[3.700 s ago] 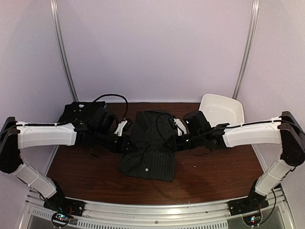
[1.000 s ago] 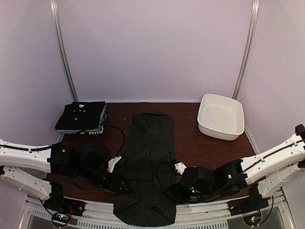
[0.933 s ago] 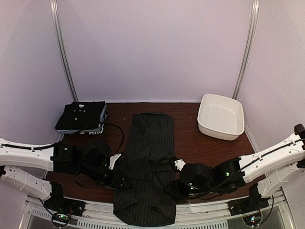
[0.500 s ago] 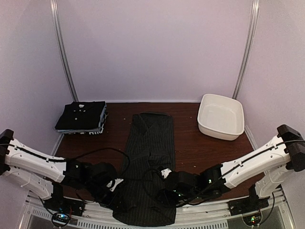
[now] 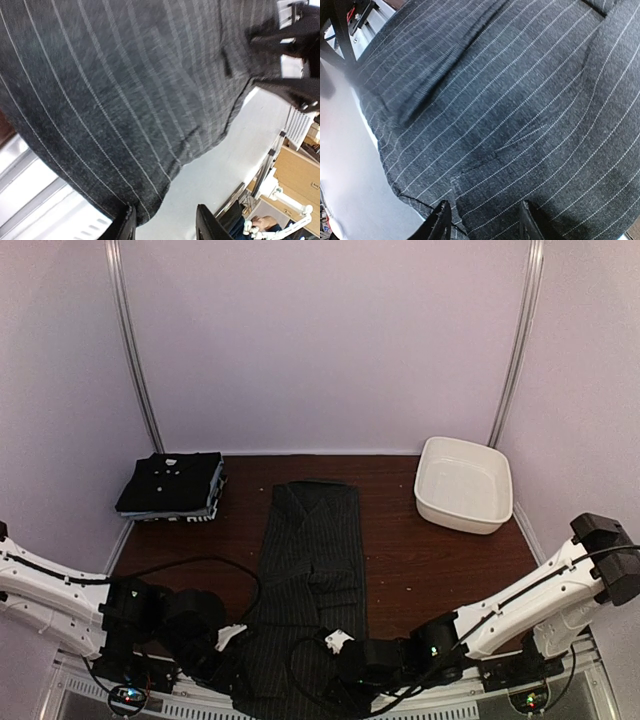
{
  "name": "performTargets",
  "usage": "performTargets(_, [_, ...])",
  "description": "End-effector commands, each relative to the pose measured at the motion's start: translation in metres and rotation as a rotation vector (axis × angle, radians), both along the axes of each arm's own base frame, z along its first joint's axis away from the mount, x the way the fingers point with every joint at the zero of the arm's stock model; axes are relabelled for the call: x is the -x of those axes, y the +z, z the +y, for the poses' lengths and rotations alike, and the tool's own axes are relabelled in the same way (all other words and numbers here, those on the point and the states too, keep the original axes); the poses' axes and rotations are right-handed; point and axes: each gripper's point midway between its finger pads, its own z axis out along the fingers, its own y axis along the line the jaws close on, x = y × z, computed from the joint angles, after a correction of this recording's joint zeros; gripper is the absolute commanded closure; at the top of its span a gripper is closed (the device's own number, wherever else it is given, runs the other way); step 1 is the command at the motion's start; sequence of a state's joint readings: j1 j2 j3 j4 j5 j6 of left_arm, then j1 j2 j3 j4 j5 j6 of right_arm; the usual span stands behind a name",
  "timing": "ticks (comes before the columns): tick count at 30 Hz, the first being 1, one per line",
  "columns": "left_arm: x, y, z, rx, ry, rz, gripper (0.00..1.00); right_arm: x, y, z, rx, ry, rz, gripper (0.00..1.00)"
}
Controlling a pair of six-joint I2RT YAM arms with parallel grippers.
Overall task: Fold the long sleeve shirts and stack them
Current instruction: Flatten out the crumpled shirt at the center of the board.
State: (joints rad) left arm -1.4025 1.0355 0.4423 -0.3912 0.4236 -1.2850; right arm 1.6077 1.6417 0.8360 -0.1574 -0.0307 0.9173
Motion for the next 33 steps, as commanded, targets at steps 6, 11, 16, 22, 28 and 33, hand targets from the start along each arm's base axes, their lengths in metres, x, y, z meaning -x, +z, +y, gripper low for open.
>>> performTargets(6, [-0.064,0.059,-0.028,0.119,0.098,-0.169,0.56,-0.012,0.063,0.004,-0.126,0.014,-0.057,0.55])
performTargets(11, [-0.101,0.072,-0.036,0.115,0.120,-0.282,0.52,-0.050,0.083,-0.010,-0.143,-0.069,-0.114,0.50])
performTargets(16, [-0.159,0.068,-0.044,0.065,0.169,-0.394,0.48,-0.120,0.094,-0.030,-0.164,-0.243,-0.157,0.45])
performTargets(22, [-0.234,0.057,-0.065,-0.027,0.193,-0.514,0.45,-0.200,0.113,-0.052,-0.204,-0.384,-0.247,0.41])
performTargets(28, [-0.284,0.036,-0.097,-0.139,0.172,-0.554,0.43,-0.245,0.116,-0.068,-0.150,-0.402,-0.320,0.39])
performTargets(33, [-0.308,0.019,-0.107,-0.236,0.156,-0.578,0.43,-0.258,0.112,-0.073,-0.133,-0.381,-0.331,0.37])
